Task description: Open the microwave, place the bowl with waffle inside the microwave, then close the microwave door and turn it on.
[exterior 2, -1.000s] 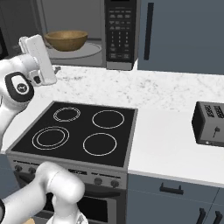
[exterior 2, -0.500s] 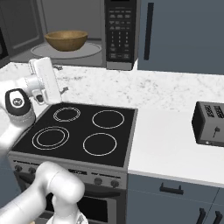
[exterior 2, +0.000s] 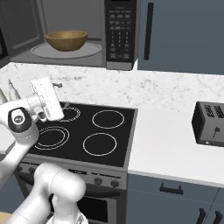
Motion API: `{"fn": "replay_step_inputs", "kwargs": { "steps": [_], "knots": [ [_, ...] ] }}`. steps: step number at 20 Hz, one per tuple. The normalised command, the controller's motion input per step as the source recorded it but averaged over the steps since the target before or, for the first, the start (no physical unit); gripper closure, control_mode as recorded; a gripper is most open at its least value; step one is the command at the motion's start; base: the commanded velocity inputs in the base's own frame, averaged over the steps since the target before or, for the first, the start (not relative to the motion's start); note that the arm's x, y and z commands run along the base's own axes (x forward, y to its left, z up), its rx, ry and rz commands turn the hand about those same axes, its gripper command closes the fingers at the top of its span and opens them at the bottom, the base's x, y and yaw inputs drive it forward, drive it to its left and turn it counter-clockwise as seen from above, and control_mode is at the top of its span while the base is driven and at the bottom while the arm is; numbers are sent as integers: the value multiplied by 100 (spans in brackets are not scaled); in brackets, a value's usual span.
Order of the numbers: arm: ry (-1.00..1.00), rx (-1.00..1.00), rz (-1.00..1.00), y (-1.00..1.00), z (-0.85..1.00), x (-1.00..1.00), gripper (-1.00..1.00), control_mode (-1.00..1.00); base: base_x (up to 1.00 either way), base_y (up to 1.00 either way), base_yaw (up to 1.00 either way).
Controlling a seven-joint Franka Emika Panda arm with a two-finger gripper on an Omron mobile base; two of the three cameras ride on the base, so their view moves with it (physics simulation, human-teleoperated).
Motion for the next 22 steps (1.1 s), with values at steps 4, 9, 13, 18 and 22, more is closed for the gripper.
{"fn": "replay_step_inputs", "kwargs": {
  "steps": [4,9,13,18,22],
  "knots": [
    [0,-4,-1,80,-26,0,-100,-100,0,0,0],
    [0,-7,-5,99,-20,0,-100,-100,0,0,0],
    [0,-14,-8,100,-14,0,-100,-100,0,0,0],
    [-1,-21,-7,100,-2,-1,-100,-100,0,0,0],
    [0,-25,-5,100,0,-3,-100,-100,0,0,0]
  ]
}}
